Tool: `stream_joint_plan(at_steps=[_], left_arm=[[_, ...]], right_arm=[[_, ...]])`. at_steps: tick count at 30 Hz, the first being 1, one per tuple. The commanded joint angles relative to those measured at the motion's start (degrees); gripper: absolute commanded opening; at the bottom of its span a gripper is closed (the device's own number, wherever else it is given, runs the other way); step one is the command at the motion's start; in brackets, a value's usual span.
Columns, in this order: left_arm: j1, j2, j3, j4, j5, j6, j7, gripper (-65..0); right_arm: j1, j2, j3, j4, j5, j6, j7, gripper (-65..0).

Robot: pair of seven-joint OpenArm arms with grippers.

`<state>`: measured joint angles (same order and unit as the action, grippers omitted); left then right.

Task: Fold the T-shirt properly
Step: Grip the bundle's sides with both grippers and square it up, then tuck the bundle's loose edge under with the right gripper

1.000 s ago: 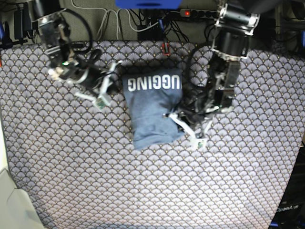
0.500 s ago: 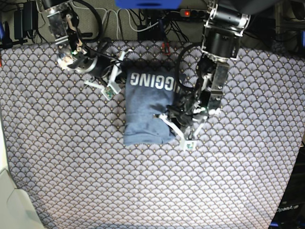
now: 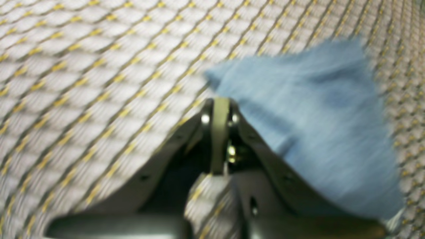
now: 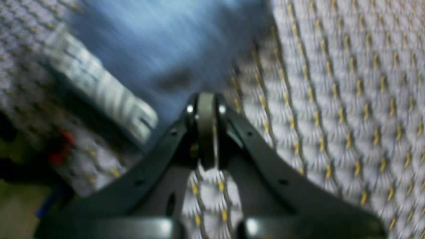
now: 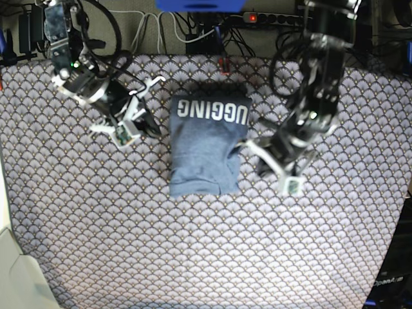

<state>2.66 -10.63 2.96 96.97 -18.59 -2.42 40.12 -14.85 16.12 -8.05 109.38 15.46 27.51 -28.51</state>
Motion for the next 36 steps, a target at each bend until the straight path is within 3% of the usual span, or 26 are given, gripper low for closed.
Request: stream_joint_plan(at_steps=[1, 4, 9, 18, 23, 26, 31, 33, 36], left_arm=[[1.0, -0.5, -2.0, 2.9, -0.5, -0.5, -1.3, -65.0], [7.2, -0.8, -9.1, 7.2, -0.5, -0.5, -1.3, -65.0], [16.6, -0.1, -19.4, 10.4, -0.5, -1.1, -1.3, -65.0], [25.8, 0.0, -26.6, 12.9, -0.5, -1.1, -1.3, -65.0], [28.2, 0.0, -27.9, 12.9, -0.5, -1.1, -1.7, -65.0], [28.6, 0.0, -28.2, 12.9, -0.5, -1.1, -1.7, -65.0], [28.8, 0.0, -28.2, 13.2, -0.5, -1.1, -1.4, -65.0], [28.8, 0.0, -28.2, 13.2, -0.5, -1.1, -1.4, -65.0], [28.9, 0.0, -28.1, 13.2, -0.5, -1.1, -1.4, -65.0]], right_arm=[[1.3, -0.3, -0.7, 1.9, 0.9, 1.3, 2.0, -65.0], [3.2, -2.4, -2.6, 2.1, 0.8, 4.7, 2.0, -65.0], [6.3, -6.9, -4.4, -3.0, 0.8, 6.9, 2.0, -65.0], [13.2, -7.5, -10.0, -21.5, 0.8, 6.9, 3.1, -65.0], [13.8, -7.4, -11.2, -30.7, 0.8, 6.9, 11.9, -65.0], [13.5, -6.9, -11.2, -30.5, 0.8, 6.9, 13.3, -65.0], [13.0, -5.0, -11.0, -19.8, 0.8, 6.9, 11.1, -65.0], [13.2, -5.4, -11.1, -16.5, 0.8, 6.9, 9.2, -65.0], [14.9, -8.7, -11.2, -14.0, 0.8, 6.9, 5.5, -65.0]])
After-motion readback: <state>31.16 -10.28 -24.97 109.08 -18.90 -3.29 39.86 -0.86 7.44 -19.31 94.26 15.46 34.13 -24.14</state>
